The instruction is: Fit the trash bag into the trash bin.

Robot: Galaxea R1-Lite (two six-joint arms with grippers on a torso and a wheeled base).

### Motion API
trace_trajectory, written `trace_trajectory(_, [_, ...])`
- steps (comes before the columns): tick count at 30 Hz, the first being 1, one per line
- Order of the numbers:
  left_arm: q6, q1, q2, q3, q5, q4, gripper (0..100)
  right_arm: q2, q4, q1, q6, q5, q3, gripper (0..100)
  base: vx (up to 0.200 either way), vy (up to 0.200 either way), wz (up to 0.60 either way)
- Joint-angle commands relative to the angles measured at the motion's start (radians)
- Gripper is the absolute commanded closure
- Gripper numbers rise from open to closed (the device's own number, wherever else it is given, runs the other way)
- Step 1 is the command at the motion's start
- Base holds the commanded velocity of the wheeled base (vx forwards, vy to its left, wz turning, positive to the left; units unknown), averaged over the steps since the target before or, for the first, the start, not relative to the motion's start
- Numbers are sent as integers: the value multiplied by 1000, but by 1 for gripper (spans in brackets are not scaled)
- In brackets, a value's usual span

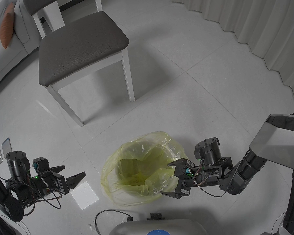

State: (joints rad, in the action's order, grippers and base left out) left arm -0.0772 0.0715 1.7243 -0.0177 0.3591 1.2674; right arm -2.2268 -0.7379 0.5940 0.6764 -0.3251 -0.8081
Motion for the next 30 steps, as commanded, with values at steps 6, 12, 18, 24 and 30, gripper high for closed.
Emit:
trace_trajectory(6, [1, 2, 1, 18, 0, 3, 0, -70, 0, 3, 0, -2, -29, 0, 0, 0, 0])
trace_trajectory(12, [5, 10, 23, 18, -2, 13, 0, -82, 0, 4, 5, -2, -22, 100, 0, 0, 0])
trace_trajectory(18, [7, 30, 57, 18, -3, 46, 0, -71, -12, 10, 11, -2, 41, 100, 0, 0, 0])
trace_trajectory(24, [7, 60, 98, 18, -8, 107, 0, -53, -34, 35, 14, -2, 93, 100, 0, 0, 0])
trace_trajectory(30, [5, 94, 144, 18, -34, 151, 0, -62, -51, 70, 14, -2, 101, 100, 0, 0, 0])
